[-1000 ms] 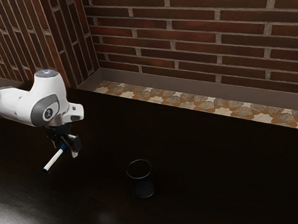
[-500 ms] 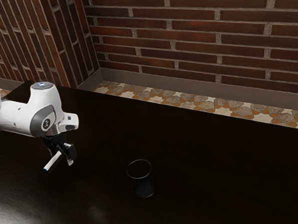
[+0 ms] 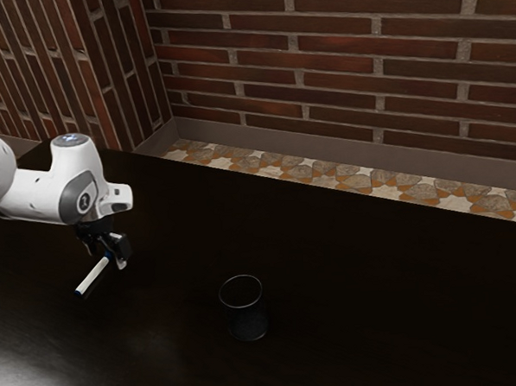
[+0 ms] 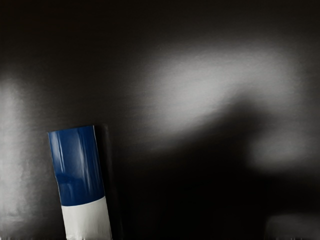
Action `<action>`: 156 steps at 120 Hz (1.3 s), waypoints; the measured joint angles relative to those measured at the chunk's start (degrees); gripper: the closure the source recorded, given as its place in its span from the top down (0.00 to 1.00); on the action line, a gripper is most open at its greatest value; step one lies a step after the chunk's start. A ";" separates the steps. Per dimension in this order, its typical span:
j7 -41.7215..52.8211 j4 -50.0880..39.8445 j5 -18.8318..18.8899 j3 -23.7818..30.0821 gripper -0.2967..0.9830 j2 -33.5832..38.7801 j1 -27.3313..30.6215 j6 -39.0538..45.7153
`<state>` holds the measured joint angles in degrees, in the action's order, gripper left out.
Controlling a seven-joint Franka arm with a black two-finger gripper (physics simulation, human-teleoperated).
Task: Put the marker into the pen holder.
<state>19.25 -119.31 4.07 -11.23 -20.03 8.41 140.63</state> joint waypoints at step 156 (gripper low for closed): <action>4.72 -0.59 -0.95 -0.17 0.20 -1.37 1.19 1.17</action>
<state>23.97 -119.91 3.12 -11.40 -21.40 9.60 141.80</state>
